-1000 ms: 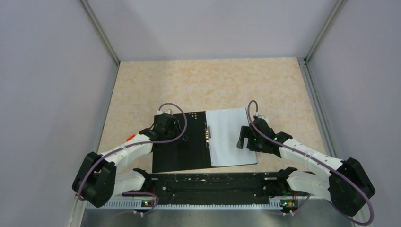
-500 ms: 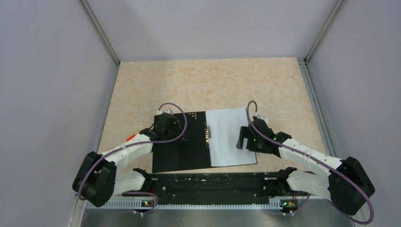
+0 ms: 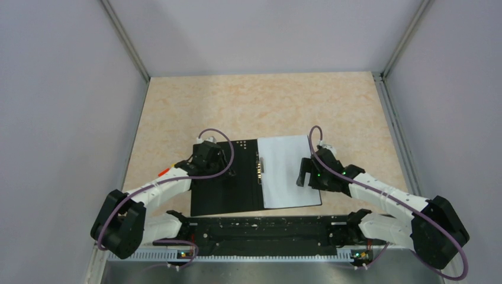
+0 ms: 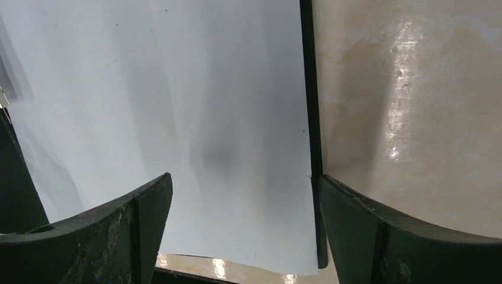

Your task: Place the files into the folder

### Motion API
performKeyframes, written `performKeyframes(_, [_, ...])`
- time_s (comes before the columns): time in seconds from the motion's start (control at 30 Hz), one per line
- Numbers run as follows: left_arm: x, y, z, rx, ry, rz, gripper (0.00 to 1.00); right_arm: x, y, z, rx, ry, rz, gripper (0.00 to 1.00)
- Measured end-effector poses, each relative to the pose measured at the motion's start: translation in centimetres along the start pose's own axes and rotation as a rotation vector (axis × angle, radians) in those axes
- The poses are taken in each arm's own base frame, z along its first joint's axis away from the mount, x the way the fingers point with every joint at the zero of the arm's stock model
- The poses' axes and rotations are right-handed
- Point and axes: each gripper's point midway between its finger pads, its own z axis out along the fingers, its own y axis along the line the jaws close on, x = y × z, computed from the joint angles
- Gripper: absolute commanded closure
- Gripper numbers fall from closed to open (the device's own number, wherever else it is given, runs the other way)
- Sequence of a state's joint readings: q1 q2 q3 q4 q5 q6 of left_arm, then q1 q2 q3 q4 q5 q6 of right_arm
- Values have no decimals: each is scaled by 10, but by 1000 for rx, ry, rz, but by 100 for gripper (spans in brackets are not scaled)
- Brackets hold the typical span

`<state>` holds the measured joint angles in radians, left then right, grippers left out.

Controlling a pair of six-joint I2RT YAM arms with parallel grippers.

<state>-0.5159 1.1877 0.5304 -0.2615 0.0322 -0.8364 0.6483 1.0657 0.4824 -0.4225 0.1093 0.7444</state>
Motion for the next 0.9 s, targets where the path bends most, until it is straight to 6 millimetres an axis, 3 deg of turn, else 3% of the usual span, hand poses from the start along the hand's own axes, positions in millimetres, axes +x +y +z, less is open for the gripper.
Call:
performKeyframes(0.17, [0, 0, 0, -1, 0, 0, 51, -6, -5, -7, 46, -7, -9, 9])
performKeyframes(0.3, [0, 0, -2, 1, -3, 2, 49, -27, 7, -22, 41, -49, -21, 15])
performKeyframes(0.4, [-3, 0, -7, 4, -18, 7, 48, -45, 29, -31, 13, -87, -49, 20])
performKeyframes(0.5, [-7, 0, -10, -3, -36, 14, 47, -48, 56, -28, -6, -71, -105, 31])
performKeyframes(0.57, [-8, 0, -10, -5, -41, 16, 46, -44, 76, -18, -9, -44, -151, 38])
performKeyframes(0.73, [-6, 7, -11, -38, -36, 1, 42, -43, 121, 8, -19, -6, -217, 44])
performKeyframes(0.9, [-5, 20, -18, -107, -51, -52, 34, -47, 155, 27, -38, -4, -242, 52])
